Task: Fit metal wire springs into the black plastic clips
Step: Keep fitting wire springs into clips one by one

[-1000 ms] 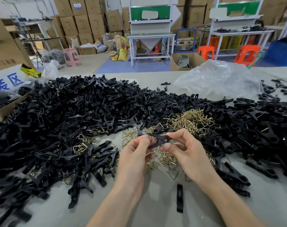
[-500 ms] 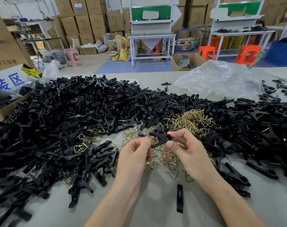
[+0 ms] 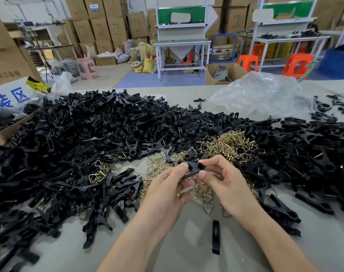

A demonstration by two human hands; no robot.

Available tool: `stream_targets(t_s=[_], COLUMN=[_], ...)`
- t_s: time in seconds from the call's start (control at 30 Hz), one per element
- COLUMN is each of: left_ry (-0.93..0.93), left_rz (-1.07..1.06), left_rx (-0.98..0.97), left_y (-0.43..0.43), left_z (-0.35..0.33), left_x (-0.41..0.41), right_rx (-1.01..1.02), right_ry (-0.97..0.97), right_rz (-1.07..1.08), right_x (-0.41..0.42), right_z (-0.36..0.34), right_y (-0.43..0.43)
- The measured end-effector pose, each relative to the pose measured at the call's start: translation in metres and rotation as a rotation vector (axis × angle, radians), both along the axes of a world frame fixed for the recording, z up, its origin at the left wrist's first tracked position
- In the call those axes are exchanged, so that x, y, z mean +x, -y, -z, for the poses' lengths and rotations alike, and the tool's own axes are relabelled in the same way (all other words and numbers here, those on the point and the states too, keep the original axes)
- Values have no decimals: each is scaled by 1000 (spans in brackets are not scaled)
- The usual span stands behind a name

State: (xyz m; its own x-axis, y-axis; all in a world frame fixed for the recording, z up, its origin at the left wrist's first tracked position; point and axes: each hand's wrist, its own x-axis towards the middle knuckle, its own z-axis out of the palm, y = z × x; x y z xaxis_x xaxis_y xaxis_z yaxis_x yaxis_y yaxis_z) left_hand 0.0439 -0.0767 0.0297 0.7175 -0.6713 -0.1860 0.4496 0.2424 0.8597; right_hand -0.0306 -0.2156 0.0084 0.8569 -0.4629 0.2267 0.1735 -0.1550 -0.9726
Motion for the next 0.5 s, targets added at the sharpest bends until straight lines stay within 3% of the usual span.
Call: stream_targets(t_s=[0.17,0.5], left_ry=[-116,-139], left_rz=[245,557], left_rx=[-137,-289], left_y=[-7,-19], left_z=[-5,-1], left_x=[4,9], right_rx=[99,189], right_ry=[26,-43], right_rz=[-20,-141], right_x=[-3,-9], right_z=[-5,-10], right_y=[1,6])
